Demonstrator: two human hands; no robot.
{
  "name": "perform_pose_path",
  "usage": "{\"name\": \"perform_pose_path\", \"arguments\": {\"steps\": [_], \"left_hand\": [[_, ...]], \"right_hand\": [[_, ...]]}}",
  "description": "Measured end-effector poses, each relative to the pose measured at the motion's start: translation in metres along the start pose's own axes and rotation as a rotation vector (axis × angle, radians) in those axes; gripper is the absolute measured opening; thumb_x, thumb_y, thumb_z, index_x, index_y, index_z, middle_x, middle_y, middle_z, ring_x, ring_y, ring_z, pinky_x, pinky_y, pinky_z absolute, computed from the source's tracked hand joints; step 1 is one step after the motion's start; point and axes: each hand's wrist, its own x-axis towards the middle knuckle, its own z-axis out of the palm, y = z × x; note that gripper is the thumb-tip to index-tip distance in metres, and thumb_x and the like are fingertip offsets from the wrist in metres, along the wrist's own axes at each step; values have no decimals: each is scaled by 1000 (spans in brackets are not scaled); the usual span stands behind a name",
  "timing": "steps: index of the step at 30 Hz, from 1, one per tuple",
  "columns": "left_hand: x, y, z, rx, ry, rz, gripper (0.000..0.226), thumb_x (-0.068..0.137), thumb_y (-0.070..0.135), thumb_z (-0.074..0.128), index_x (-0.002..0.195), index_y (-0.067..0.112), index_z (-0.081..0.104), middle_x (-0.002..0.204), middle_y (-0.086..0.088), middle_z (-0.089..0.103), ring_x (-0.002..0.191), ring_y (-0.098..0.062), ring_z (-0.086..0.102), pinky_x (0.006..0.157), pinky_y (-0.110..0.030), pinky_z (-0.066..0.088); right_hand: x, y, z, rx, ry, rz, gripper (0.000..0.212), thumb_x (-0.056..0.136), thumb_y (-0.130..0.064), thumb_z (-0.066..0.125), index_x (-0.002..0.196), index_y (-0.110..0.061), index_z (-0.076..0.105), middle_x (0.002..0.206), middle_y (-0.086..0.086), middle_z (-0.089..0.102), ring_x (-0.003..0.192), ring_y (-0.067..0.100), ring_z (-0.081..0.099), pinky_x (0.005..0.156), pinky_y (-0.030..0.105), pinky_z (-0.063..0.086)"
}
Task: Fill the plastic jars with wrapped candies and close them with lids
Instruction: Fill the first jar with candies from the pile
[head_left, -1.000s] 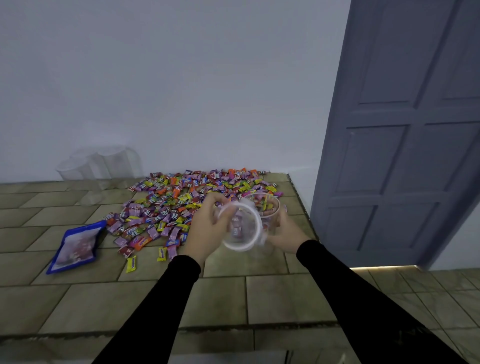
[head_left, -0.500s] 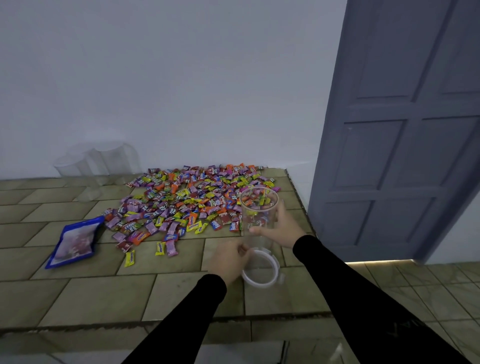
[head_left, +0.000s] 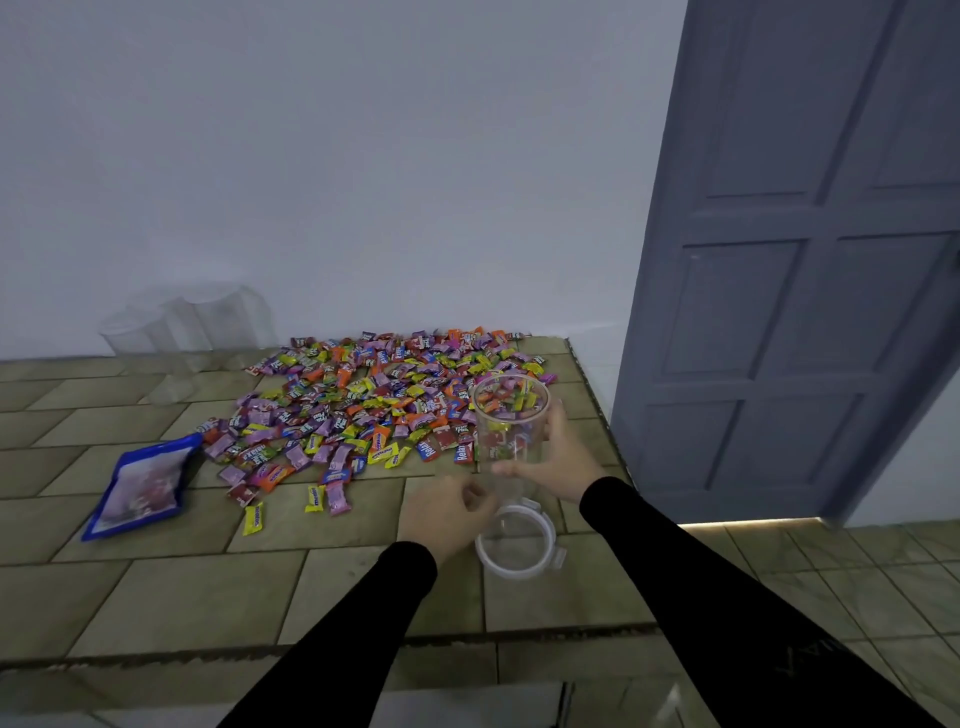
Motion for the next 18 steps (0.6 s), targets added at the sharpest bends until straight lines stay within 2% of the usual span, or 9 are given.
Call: {"name": "perform_pose_path", "arguments": {"steps": [2, 4, 7, 8, 10, 14, 18], "left_hand": [[4, -5, -11, 42, 19, -6, 27, 89, 49, 48, 99, 30, 64, 89, 8, 65, 81, -12, 59, 68, -25, 44], [11, -11, -18, 67, 40, -34, 24, 92, 38, 44, 103, 27, 63, 93, 5, 63, 82, -14, 57, 69, -25, 42], [25, -20, -19, 87, 61, -62, 26, 96, 26, 40, 114, 22, 59, 112, -1, 57, 93, -20, 58, 78, -31, 47], [30, -23, -16, 103, 65, -44, 28, 97, 23, 39, 118, 21, 57, 118, -3, 54, 99, -22, 55, 82, -34, 46], [39, -25, -10, 153, 61, 27, 31, 99, 20, 39, 126, 17, 53, 127, -6, 48, 110, -24, 46, 90, -33, 40], [54, -25, -6, 230, 19, 120, 40, 98, 31, 44, 137, 20, 45, 142, -5, 37, 130, -27, 29, 107, -36, 26], [75, -31, -4, 267, -54, 71, 49, 96, 46, 45, 140, 25, 39, 152, -4, 28, 139, -28, 21, 112, -44, 26]], "right_hand": [[0, 6, -5, -10, -15, 6, 128, 58, -18, 91, 151, -24, 4, 142, 3, 39, 125, 16, 43, 98, 27, 36], [-1, 15, -13, -22, -42, 28, 129, 61, -10, 88, 152, -27, -1, 146, 6, 34, 130, 22, 40, 98, 30, 38], [-1, 29, -20, -103, -81, 87, 111, 72, 11, 72, 152, -28, 6, 152, 7, 24, 134, 24, 36, 81, 15, 44], [1, 34, -21, -167, -77, 99, 101, 74, 14, 63, 152, -28, 13, 154, 9, 21, 134, 25, 37, 76, 15, 45], [7, 41, -21, -281, -59, 102, 85, 75, 13, 52, 148, -23, 28, 151, 12, 23, 132, 25, 39, 82, 21, 45], [27, 43, -16, -456, 7, 47, 56, 81, 8, 48, 134, -11, 50, 141, 10, 37, 131, 25, 40, 106, 28, 34], [49, 46, -16, -574, 72, 47, 38, 90, -4, 50, 127, -10, 57, 138, 7, 42, 127, 24, 42, 106, 30, 33]]}}
